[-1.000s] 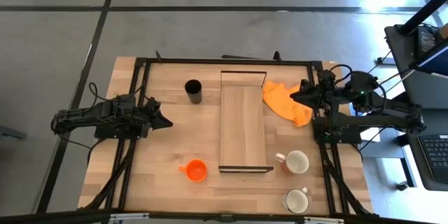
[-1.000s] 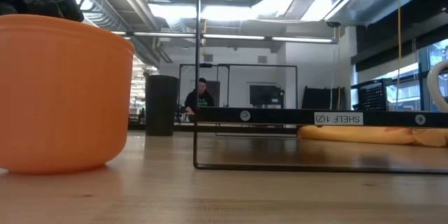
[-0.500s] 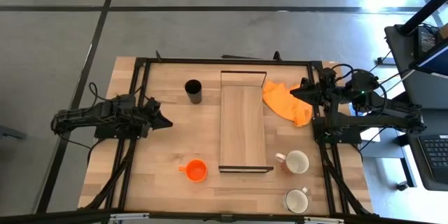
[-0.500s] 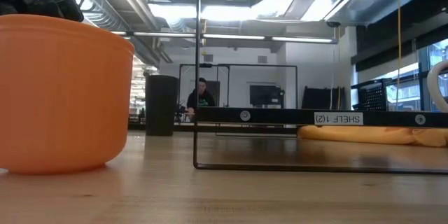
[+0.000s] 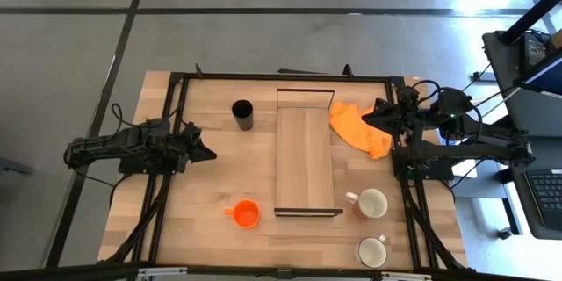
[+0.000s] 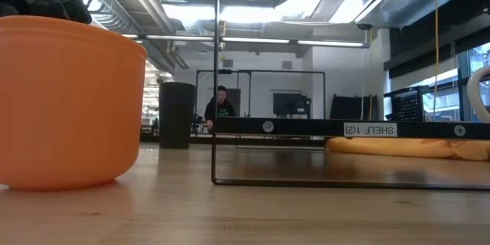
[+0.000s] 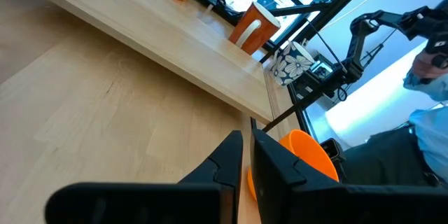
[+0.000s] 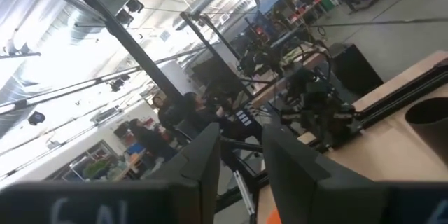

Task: Stack small to large cups/mugs on shelf
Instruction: Put the black cup on the shelf

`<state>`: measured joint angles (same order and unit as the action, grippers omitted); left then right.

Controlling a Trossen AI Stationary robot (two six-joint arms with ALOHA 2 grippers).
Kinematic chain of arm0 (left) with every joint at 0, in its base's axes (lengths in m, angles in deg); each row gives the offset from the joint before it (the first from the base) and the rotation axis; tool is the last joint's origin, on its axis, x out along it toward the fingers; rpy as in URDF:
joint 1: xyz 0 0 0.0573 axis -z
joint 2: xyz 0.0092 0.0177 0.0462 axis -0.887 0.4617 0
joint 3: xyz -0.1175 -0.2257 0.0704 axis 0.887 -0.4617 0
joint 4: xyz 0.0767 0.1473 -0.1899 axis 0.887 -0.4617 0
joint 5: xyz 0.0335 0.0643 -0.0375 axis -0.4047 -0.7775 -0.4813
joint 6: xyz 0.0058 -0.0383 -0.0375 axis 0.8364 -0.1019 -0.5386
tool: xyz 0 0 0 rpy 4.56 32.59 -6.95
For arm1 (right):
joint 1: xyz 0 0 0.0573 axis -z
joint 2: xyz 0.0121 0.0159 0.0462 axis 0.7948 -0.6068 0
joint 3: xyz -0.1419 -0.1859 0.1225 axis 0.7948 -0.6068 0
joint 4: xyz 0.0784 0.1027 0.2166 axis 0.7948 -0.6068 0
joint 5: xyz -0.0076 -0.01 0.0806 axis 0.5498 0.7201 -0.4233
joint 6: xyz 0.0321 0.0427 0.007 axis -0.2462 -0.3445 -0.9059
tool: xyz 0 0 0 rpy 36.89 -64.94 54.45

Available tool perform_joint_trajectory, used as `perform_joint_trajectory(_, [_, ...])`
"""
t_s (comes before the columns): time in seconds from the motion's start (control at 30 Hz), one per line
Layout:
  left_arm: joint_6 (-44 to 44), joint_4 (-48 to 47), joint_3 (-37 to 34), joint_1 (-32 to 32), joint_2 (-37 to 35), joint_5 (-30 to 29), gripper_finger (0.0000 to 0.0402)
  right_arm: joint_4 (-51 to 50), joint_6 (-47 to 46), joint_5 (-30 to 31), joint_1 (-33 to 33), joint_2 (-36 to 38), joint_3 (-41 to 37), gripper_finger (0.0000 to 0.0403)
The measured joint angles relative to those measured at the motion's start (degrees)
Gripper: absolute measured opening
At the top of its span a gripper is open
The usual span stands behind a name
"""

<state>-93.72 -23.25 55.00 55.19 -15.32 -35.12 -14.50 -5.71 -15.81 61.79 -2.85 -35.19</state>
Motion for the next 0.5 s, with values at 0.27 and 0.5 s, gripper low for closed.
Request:
perform_joint_trajectory(0.27, [0.00,0.01,0.00,0.00,0.01,0.01,0.0025,-0.44,4.55,0.52,-0.01,-1.46,0.01,0.0110])
perform_joint_trajectory(0.5, [0.00,0.00,0.01,-0.01,0.00,0.01,0.0025,-3.69,7.25,1.29,0.10,-1.57,0.00,0.0110])
